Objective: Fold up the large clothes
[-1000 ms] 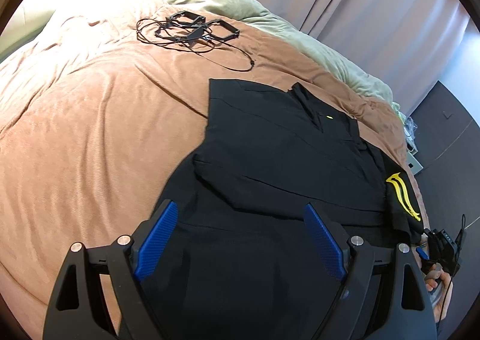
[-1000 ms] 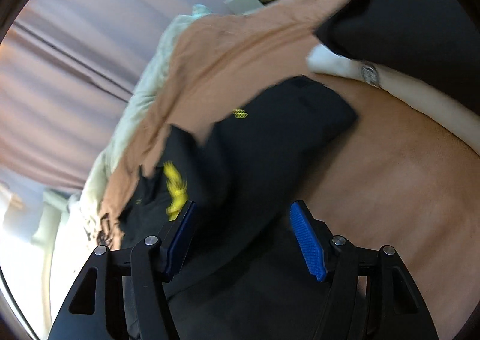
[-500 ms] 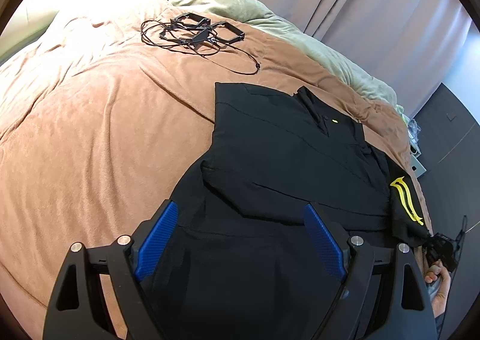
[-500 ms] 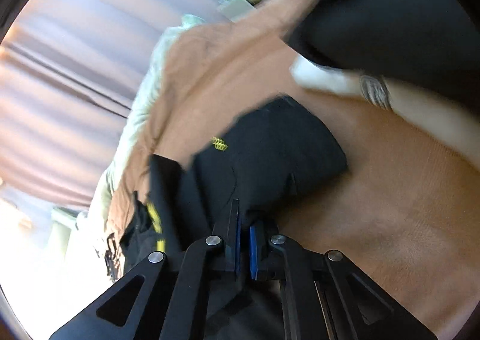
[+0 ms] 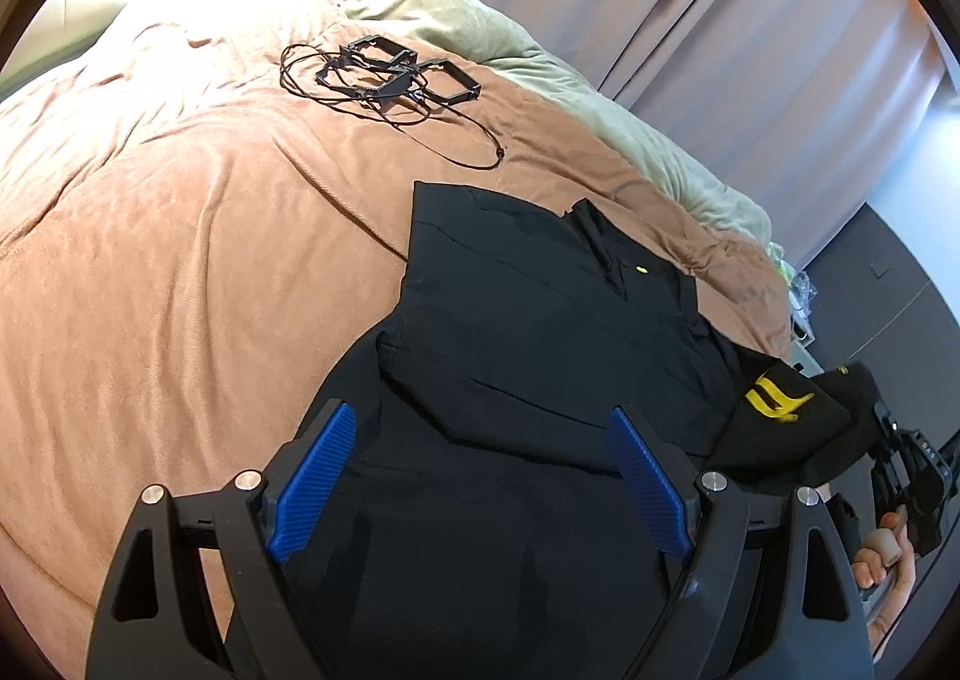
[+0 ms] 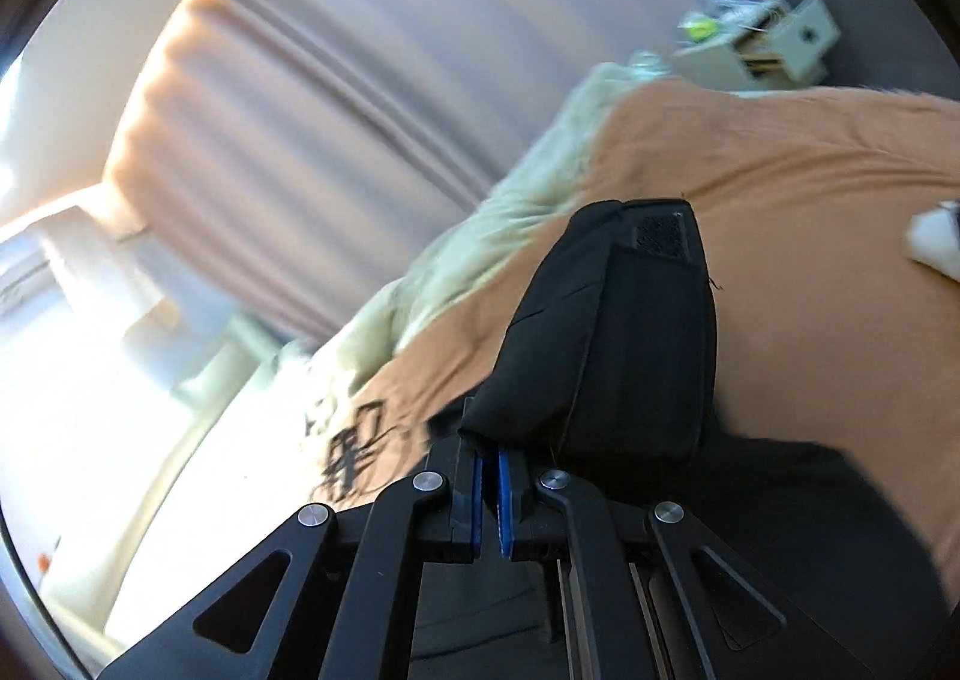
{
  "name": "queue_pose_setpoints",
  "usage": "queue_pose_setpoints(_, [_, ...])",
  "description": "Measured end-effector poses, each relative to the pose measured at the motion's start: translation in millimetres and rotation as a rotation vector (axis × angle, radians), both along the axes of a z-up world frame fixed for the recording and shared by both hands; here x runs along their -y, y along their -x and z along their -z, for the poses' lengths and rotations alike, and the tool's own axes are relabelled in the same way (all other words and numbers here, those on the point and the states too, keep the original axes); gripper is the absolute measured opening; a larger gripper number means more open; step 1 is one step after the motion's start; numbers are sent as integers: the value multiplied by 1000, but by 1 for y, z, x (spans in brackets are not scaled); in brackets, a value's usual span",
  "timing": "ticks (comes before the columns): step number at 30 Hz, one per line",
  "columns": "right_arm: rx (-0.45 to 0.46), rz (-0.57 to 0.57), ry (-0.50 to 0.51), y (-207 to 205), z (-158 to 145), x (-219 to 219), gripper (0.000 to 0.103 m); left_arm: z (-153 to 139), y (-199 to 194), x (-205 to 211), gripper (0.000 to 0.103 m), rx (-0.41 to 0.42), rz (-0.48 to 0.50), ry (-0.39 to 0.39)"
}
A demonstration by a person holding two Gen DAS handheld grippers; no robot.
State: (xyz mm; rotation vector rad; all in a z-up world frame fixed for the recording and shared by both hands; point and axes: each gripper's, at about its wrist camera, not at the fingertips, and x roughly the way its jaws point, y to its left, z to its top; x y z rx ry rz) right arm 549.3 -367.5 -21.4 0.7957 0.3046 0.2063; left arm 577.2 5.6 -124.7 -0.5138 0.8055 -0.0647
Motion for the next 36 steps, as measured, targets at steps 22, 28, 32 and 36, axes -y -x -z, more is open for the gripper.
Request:
queue_pose_setpoints(22, [-48,-307,340,-113,-2,-266,5,29,11,-130,87,-70,-277,110])
queue_pose_setpoints(28, [-248,-480,467,-131,56,-331,66,27,12,-129,87,-68,-273,121])
queue_pose_setpoints(32, [-260,-506,427,-119,67,-313,68,26,7,-120,87,-67,-246,96])
queue_pose_setpoints(36, [-293,-432,269,-117,68,-273,68,24,11,-122,87,-60,-252,99])
